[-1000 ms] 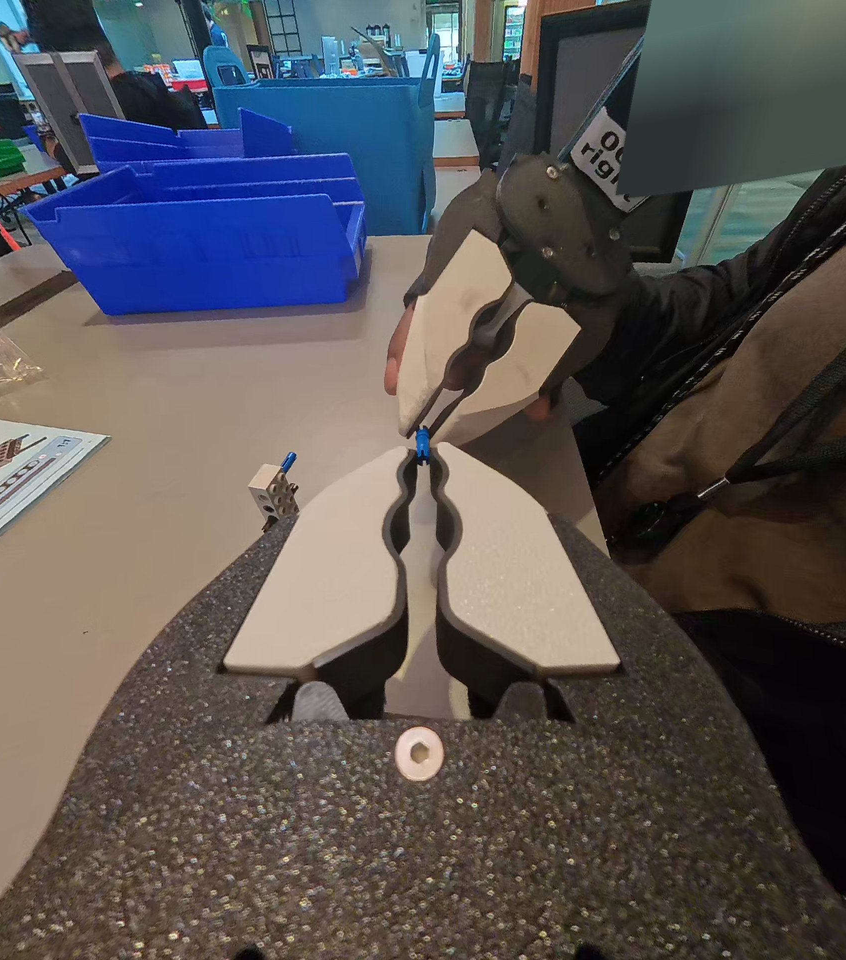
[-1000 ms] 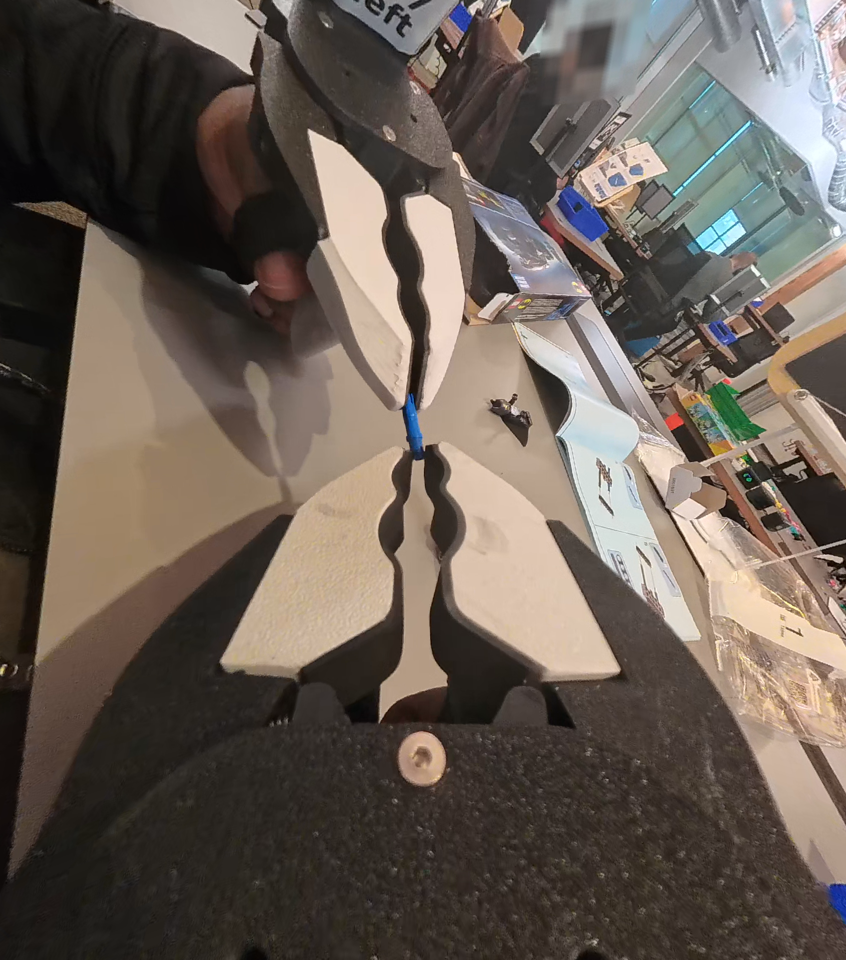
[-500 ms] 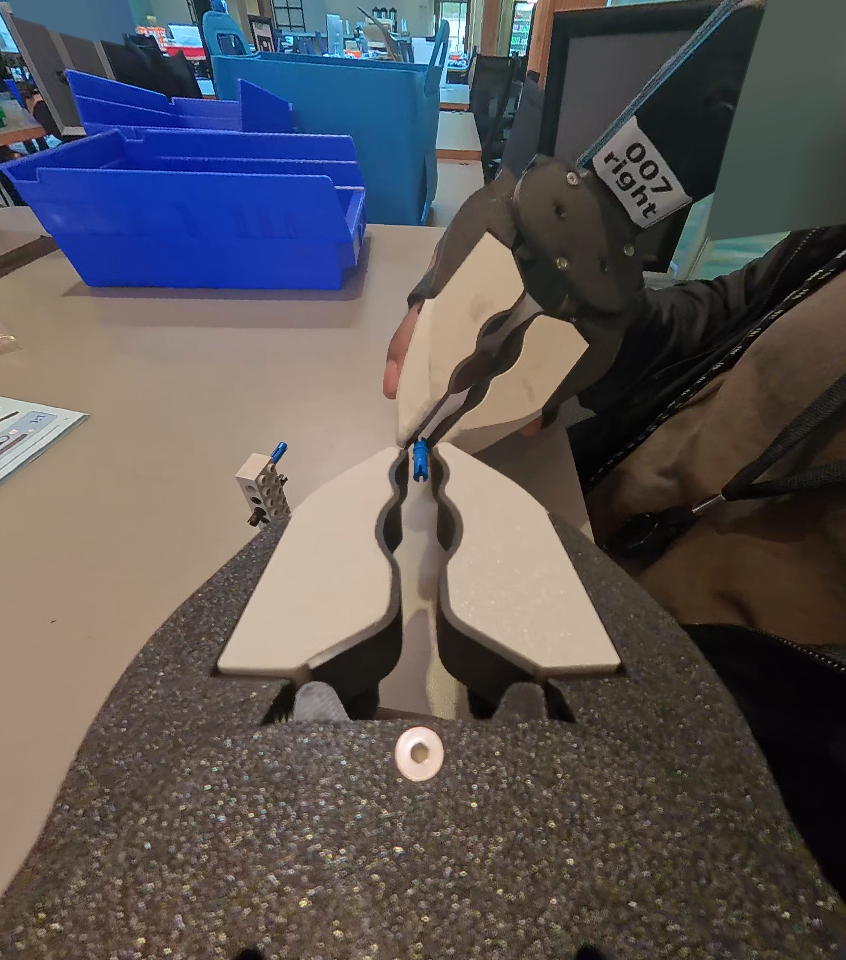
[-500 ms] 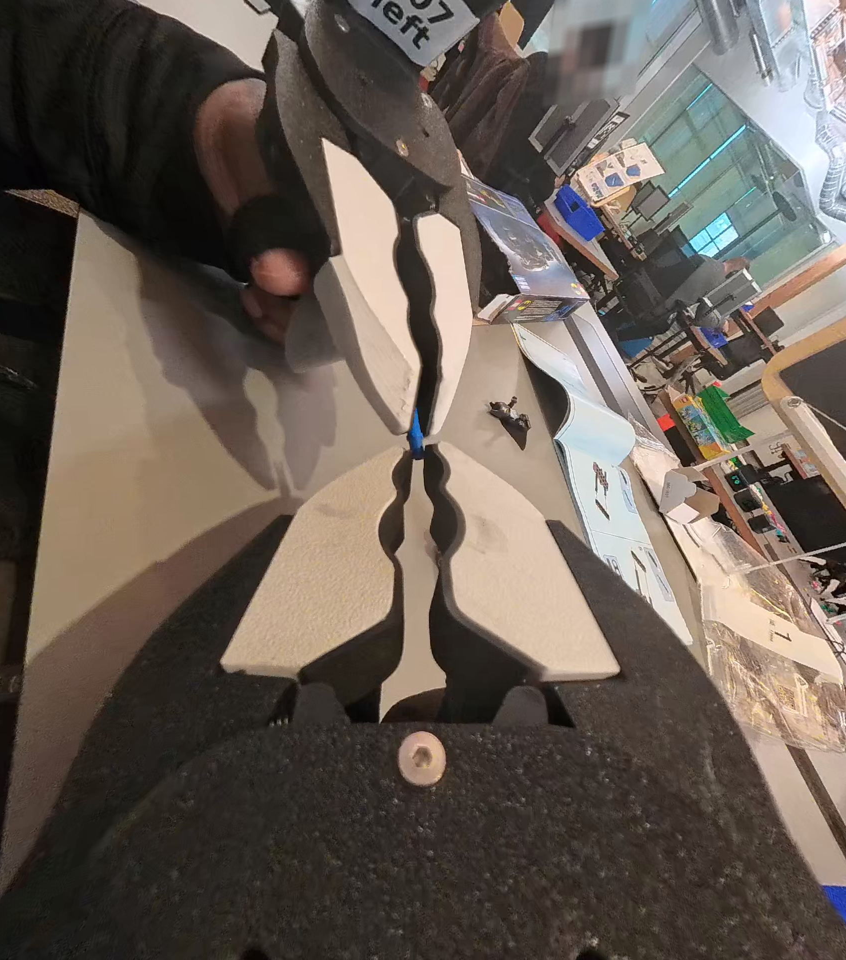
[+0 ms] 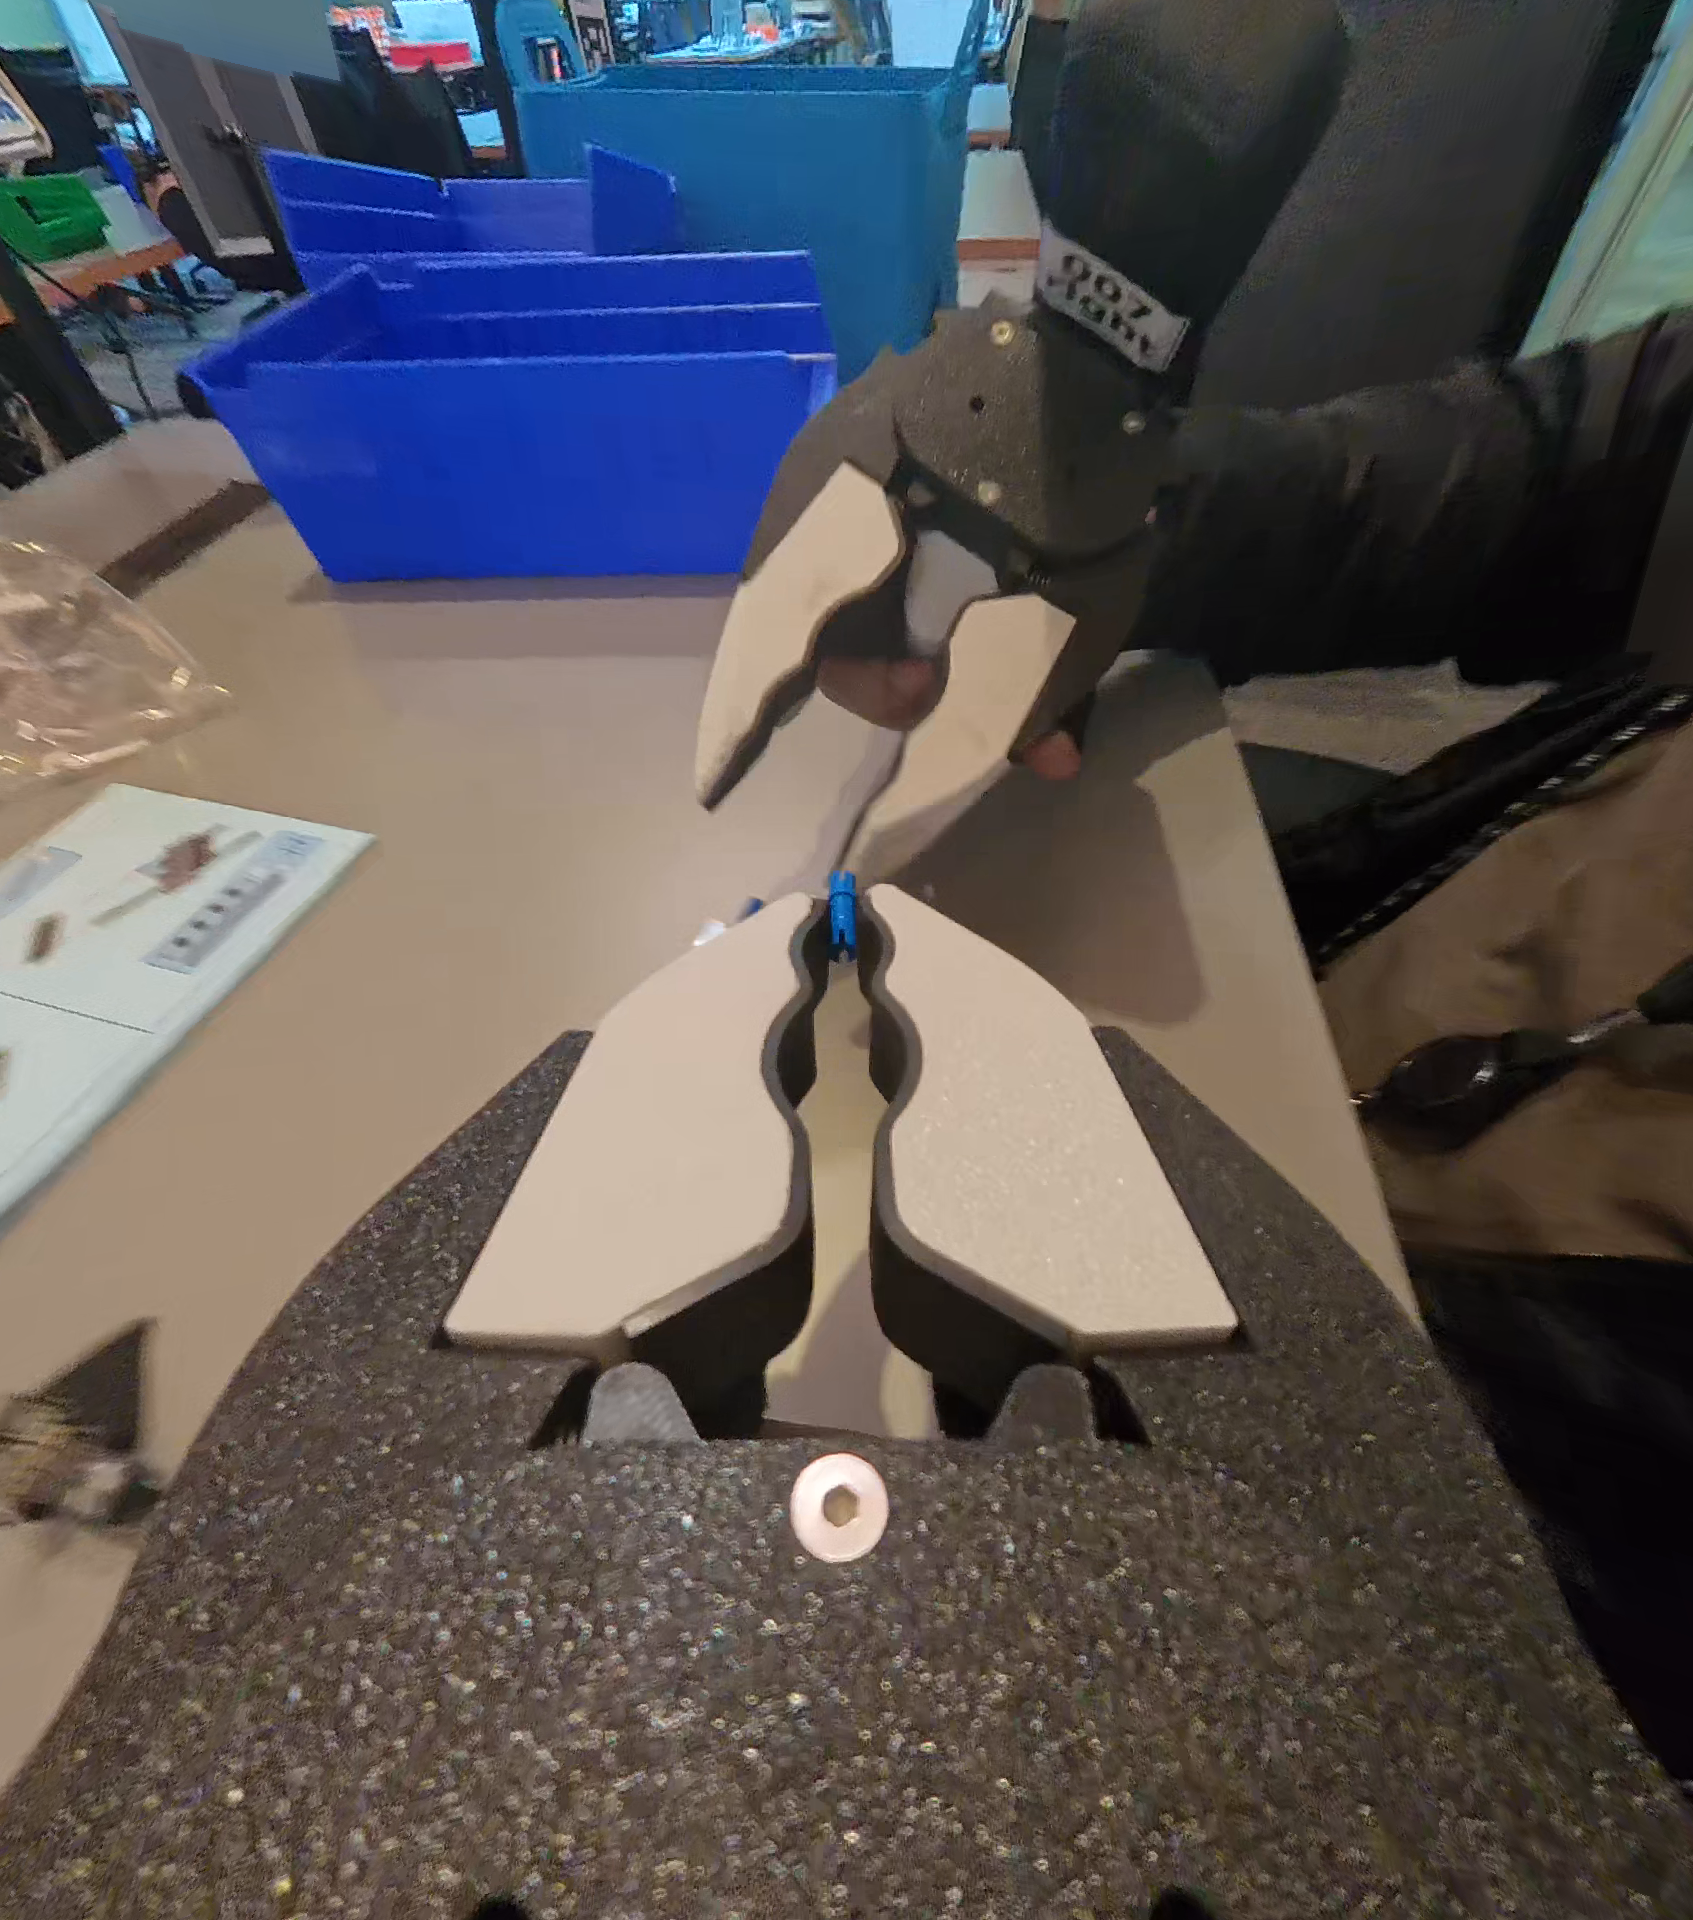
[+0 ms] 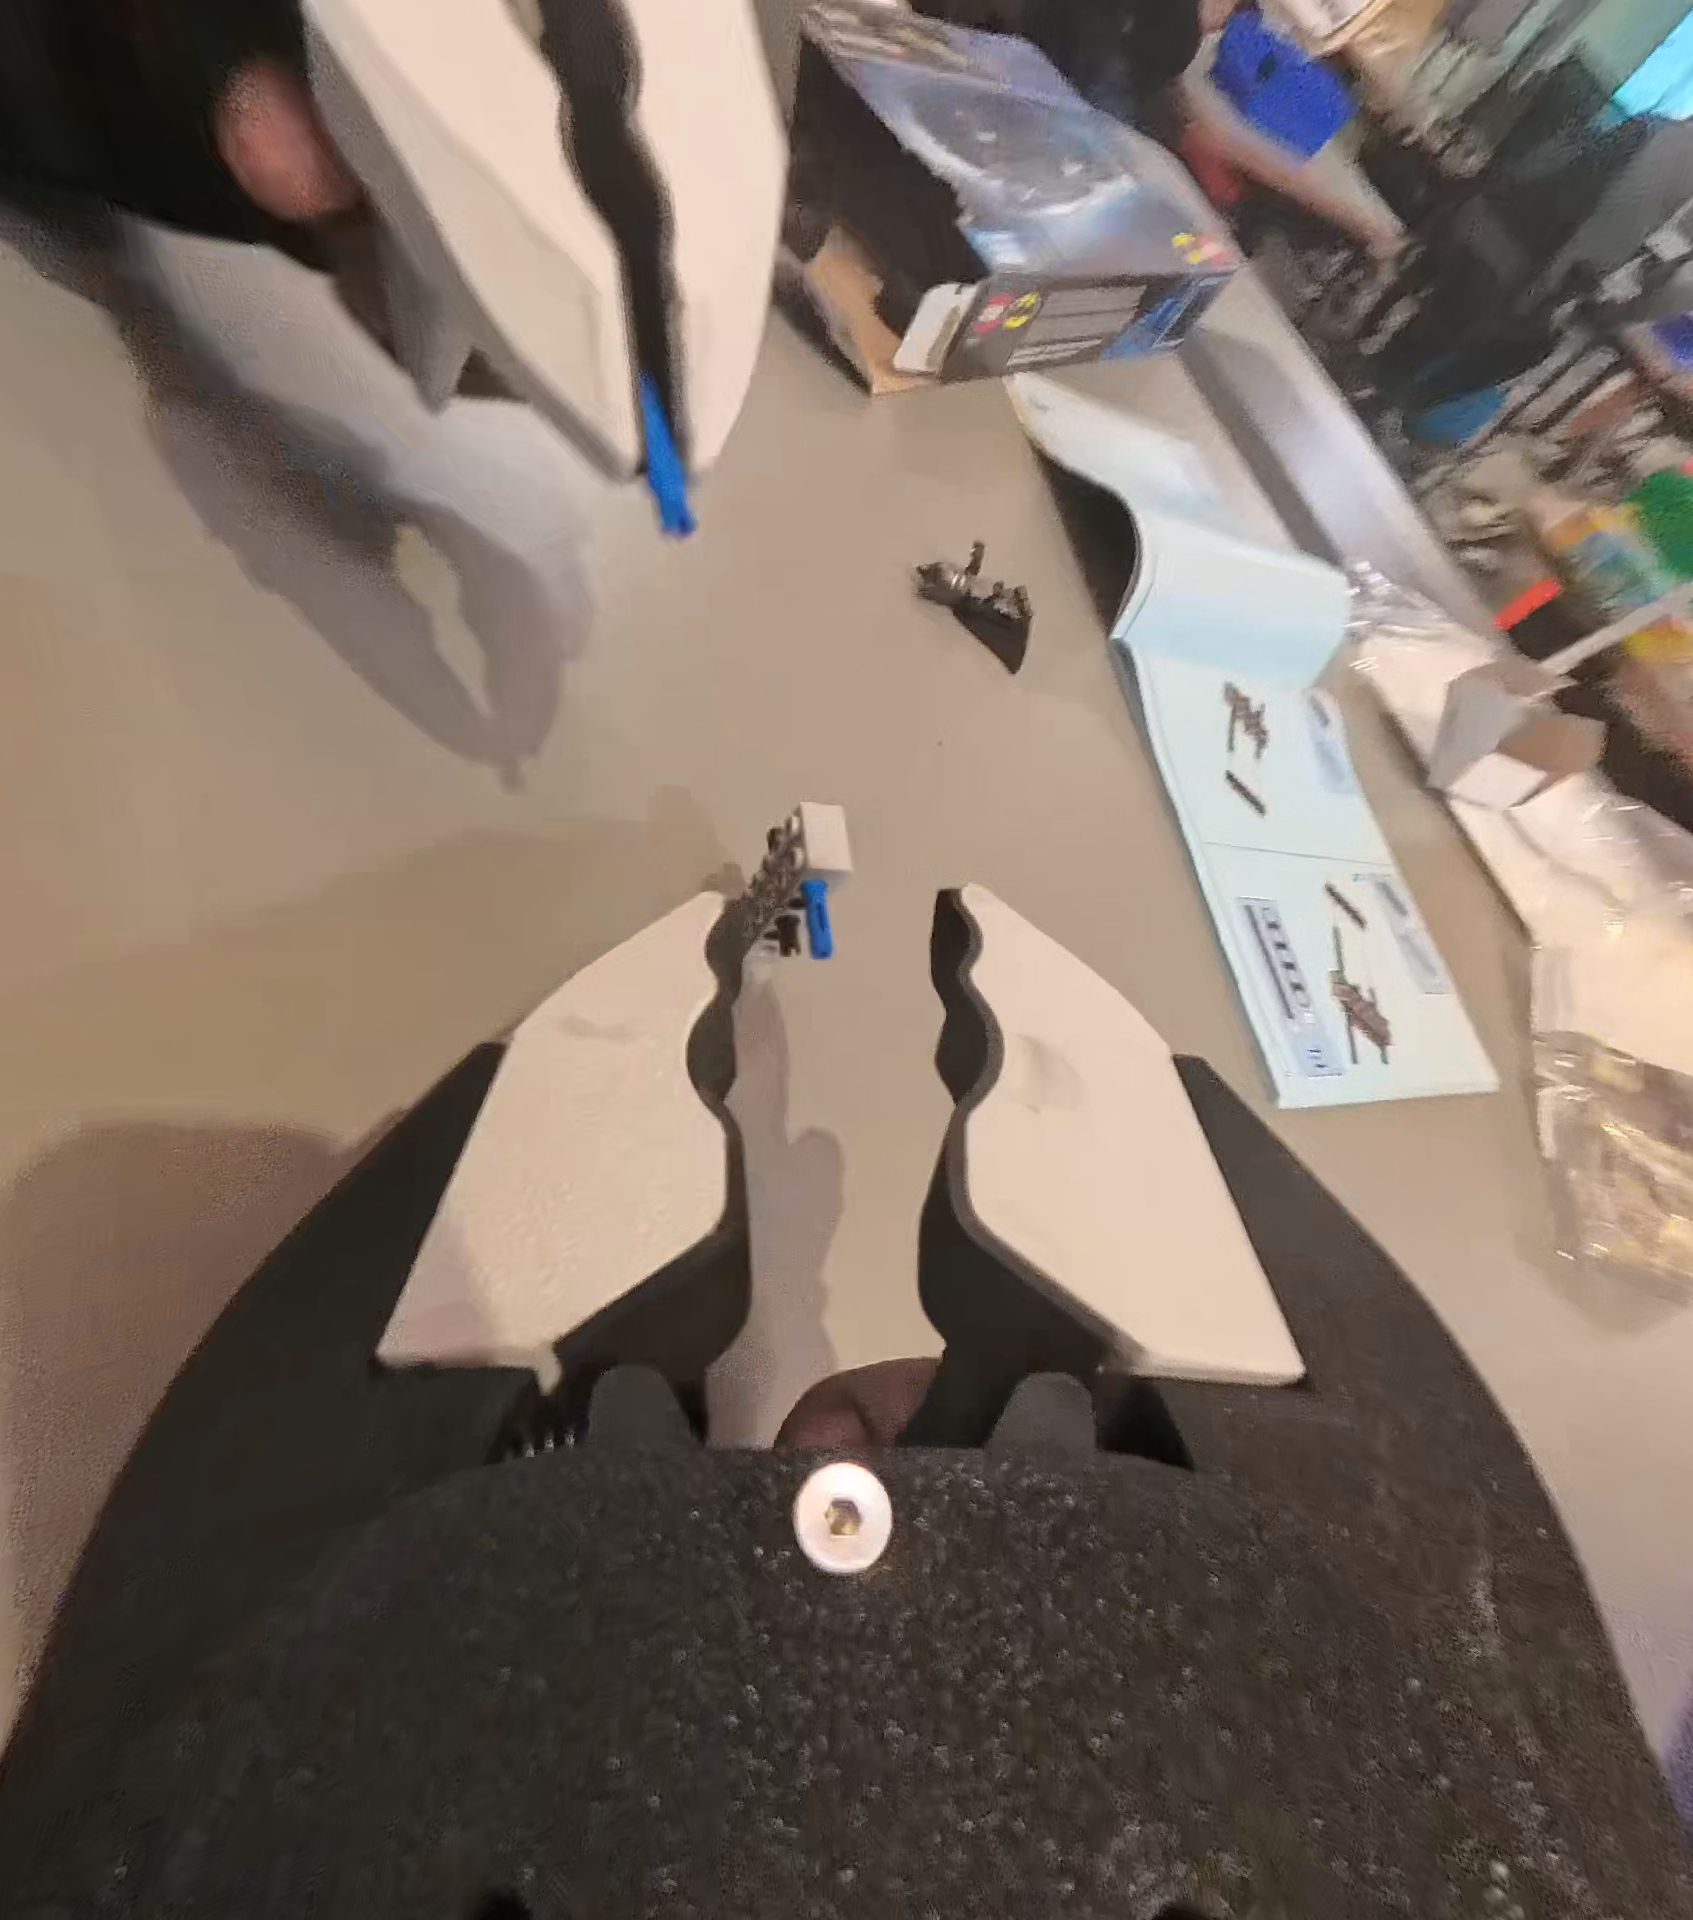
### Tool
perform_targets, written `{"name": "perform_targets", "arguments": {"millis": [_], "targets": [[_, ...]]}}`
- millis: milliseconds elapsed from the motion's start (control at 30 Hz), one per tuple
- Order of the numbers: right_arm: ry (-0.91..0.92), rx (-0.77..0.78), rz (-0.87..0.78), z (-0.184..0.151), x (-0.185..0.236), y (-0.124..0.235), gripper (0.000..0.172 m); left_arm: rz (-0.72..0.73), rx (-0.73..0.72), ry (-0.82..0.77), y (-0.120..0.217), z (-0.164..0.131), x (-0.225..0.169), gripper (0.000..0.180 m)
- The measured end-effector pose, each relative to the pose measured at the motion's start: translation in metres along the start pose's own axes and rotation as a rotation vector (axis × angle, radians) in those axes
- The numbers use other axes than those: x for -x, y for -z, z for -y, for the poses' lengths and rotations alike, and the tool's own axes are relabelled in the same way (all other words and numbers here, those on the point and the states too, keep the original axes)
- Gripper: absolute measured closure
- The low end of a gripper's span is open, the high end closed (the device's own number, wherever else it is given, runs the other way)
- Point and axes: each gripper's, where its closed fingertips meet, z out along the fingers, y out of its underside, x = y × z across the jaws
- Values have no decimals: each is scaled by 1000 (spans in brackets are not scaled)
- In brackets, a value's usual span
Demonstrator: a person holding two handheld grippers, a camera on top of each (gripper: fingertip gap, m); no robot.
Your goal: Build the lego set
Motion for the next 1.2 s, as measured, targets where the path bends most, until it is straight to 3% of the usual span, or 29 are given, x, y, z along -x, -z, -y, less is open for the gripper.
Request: {"name": "perform_targets", "arguments": {"millis": [167,267,333,467,600,800,933,1067,1200], "targets": [[-77,-123,211,22,-13,-16,115,67,-31,-131,-1,38,57,176],[-253,-238,256,32,-23,-21,112,127,-152,-111,0,34,83,176],[-336,-276,248,26,-24,-22,116,118,-233,-45,1,22,83,176],[-321,-200,209,17,-20,-12,128,100,-198,-65,0,1,74,176],[-339,-39,260,-7,-1,-22,126,80,-202,-23,-2,2,76,176],[-280,25,217,-10,4,-32,133,80,-184,-48,-4,1,72,176],[-258,72,207,-14,7,-38,153,64,-171,-58,-5,-1,69,176],[-162,20,230,-8,10,-36,159,13,-130,-69,-5,-6,61,176],[-137,-153,290,13,12,-22,159,-39,-94,-80,-5,-11,47,176]]}}
